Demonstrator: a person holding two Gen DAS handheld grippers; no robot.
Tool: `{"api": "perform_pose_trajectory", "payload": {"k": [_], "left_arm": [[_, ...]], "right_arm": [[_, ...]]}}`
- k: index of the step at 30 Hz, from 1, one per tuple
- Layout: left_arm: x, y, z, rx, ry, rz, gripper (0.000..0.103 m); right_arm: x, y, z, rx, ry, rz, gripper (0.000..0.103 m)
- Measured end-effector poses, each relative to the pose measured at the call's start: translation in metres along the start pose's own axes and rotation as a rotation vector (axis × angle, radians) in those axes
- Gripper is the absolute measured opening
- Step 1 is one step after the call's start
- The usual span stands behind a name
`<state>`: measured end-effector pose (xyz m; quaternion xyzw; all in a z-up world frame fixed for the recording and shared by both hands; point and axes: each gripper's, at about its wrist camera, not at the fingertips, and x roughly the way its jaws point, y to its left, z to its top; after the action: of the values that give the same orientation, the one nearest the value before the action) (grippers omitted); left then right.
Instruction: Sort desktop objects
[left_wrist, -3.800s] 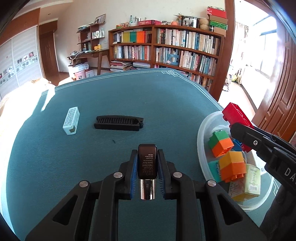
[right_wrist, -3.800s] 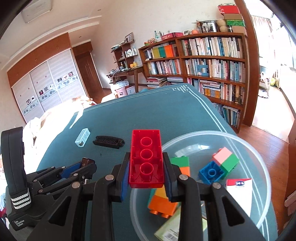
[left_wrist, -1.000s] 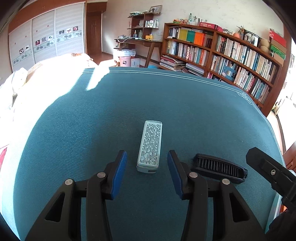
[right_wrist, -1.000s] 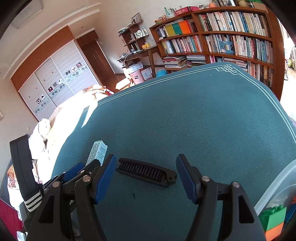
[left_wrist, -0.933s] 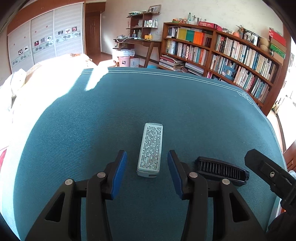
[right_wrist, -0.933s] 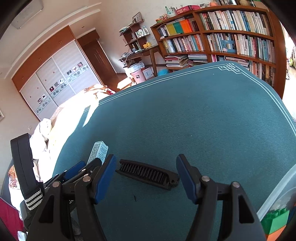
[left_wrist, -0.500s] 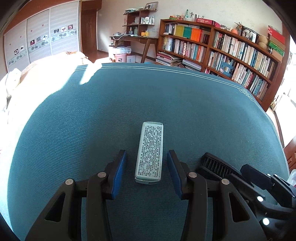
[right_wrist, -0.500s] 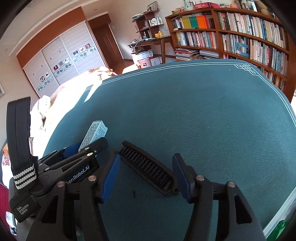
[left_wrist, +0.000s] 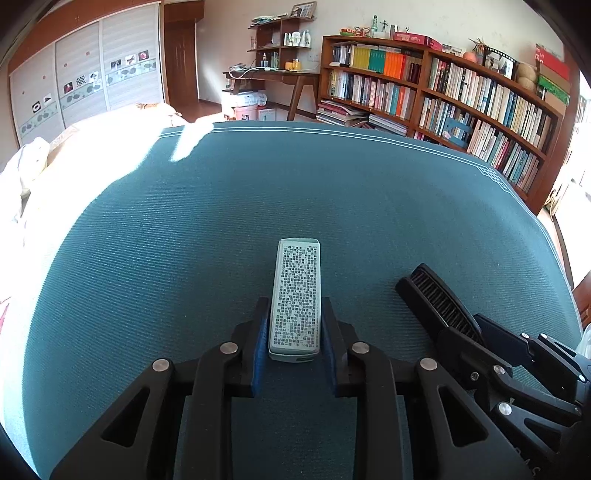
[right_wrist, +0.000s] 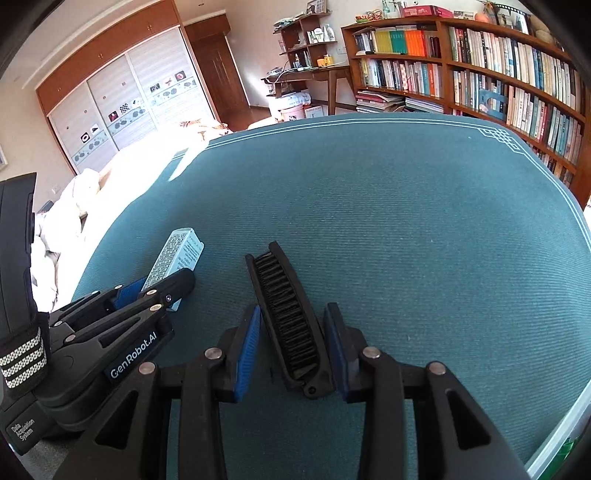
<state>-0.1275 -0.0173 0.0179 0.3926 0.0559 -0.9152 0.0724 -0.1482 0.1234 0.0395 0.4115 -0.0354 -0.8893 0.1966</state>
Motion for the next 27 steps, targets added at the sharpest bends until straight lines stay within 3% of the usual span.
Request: {"api": "perform_pose_trajectory", "payload": {"k": [7,11,27], "left_arm": [[0.001,0.0,0.001,0.002,0.0,-0.001,0.028],[-0.001,-0.004,0.0,0.022,0.001,0.01,0.028],[-0.011,-0.016,-0.009,0.051,-0.001,-0.004,0.027]], "right_arm": [[0.004,0.012,-0.002,-0.063,-0.007,-0.063,0.039],[0.001,0.008,-0.003,-0.052,-0.012,-0.059,0.034],[-0.014,0.001,-0.012,-0.009,-0.027,-0.02,0.031]]}}
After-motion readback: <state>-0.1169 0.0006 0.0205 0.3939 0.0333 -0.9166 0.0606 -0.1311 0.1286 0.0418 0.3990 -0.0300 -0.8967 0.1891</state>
